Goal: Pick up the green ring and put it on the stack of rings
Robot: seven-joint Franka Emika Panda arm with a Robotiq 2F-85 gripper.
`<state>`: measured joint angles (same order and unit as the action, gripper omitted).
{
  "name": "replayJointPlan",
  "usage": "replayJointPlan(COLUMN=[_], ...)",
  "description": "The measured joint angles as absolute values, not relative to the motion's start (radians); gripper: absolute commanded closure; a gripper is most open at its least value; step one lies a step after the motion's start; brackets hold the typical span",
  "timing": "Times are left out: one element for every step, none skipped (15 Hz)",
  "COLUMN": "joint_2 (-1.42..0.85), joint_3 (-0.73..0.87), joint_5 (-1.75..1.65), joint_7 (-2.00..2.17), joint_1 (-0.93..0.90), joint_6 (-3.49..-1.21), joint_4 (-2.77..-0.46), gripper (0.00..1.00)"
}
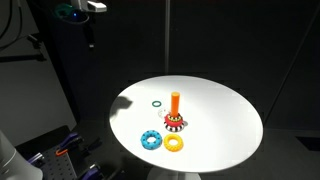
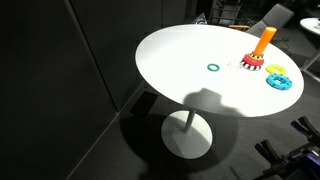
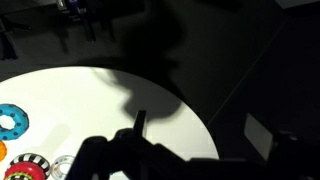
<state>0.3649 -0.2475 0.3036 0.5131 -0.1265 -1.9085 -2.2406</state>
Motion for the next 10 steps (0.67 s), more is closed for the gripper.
replayJointPlan(joint_2=[0.365, 0.365, 0.365, 0.365, 0.364, 0.363, 0.36, 0.355, 0.347, 0.337], joint_3=[-0.247, -0.247, -0.247, -0.247, -0.247, -0.247, -0.244, -0.242, -0.239, -0.236], joint_5=[0.304, 0.304, 0.304, 0.304, 0.304, 0.303, 0.303, 0.303, 0.301, 0.297], joint_7=[0.513, 0.513, 0.513, 0.513, 0.513, 0.513, 0.513, 0.513, 0.513, 0.513], joint_1=[-0.127, -0.127, -0.127, -0.127, -0.127, -0.126, -0.125, -0.121, -0.115, -0.107], joint_6=[-1.909, -1.909, -1.909, -1.909, -1.909, -1.909, -1.909, -1.909, -1.91, -1.913], joint_4=[-2.241, -2.241, -2.241, -2.241, -2.241, -2.241, -2.241, -2.24, -2.239, -2.237], gripper=[0.0, 0.0, 0.0, 0.0, 0.0, 0.0, 0.0, 0.0, 0.0, 0.0])
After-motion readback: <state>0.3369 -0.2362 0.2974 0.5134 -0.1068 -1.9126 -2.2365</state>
